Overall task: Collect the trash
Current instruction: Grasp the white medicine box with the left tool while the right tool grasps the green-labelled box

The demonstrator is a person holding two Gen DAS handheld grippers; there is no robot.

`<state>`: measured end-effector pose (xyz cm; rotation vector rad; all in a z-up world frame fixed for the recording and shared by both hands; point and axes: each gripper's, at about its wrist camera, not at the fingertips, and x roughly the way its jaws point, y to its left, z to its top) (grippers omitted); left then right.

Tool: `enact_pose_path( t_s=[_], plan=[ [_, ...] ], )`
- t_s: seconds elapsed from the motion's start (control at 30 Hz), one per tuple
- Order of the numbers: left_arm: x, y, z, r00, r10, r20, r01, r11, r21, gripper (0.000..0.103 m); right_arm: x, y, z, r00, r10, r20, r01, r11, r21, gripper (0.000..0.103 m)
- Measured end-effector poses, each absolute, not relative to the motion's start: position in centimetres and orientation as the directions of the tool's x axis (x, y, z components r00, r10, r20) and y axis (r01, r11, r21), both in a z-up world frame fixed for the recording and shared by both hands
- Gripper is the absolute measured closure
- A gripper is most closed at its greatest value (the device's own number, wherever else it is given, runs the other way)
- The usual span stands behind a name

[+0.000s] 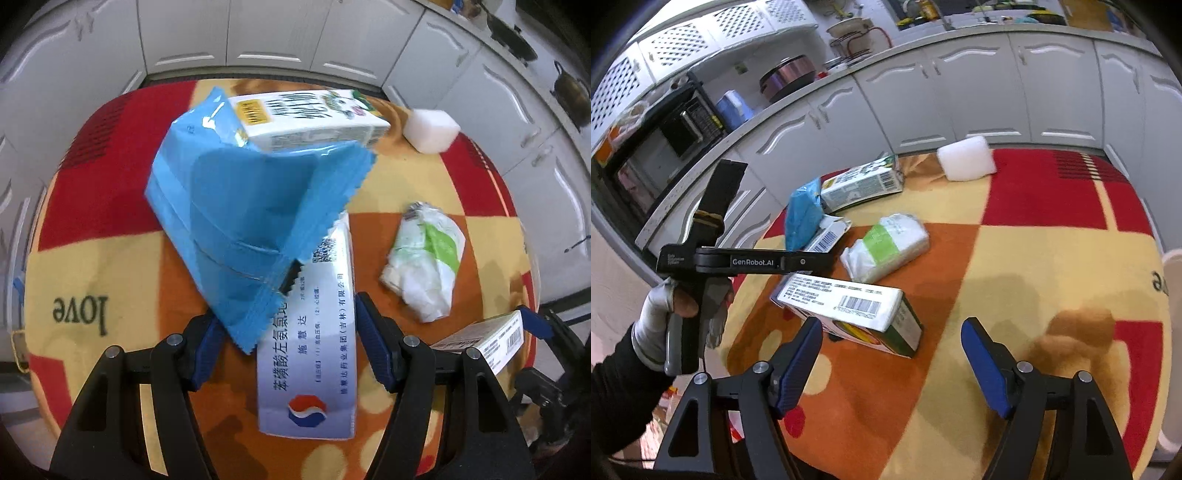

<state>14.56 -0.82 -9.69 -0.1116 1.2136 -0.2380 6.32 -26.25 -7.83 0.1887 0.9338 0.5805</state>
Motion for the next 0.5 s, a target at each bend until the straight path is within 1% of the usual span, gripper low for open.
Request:
enact_pose_path(
  t_s=[0.1, 0.3, 0.4, 0.43, 0.47, 0.5],
  plan=[
    [14.3, -0.4, -9.7, 0.312, -0.257, -0.915, 0.137, 0.965, -0.224, 0.037, 6.9, -25.4, -8.1, 0.447, 0.560, -0.698, -0.435, 0.817, 0.377, 0.028],
    [13.6, -0.9, -10.0, 0.302, -0.244, -0.921, 0.187, 0.963, -0.194, 0.037, 7.9, -23.5, -8.9, 0.426, 0.572, -0.701, -0.553, 0.778, 0.299, 0.028],
    [13.5, -1.3, -9.9, 0.307, -0.239, -0.921, 0.192, 0.964, -0.186, 0.037, 8.4, -22.8, -9.3, 0.424, 0.567, -0.707, -0.571, 0.773, 0.277, 0.028],
    [13.4, -1.5, -9.9, 0.310, -0.235, -0.921, 0.193, 0.964, -0.181, 0.037, 8.4, -22.8, -9.4, 0.422, 0.570, -0.705, -0.573, 0.770, 0.281, 0.029],
    [13.4, -1.7, -9.9, 0.312, -0.232, -0.921, 0.196, 0.965, -0.176, 0.038, 8.4, -22.8, -9.4, 0.416, 0.579, -0.701, -0.576, 0.764, 0.290, 0.040],
    [13.3, -1.8, -9.9, 0.315, -0.231, -0.920, 0.199, 0.964, -0.174, 0.038, 8.1, -22.8, -9.4, 0.405, 0.595, -0.694, -0.585, 0.752, 0.303, 0.056]
  ],
)
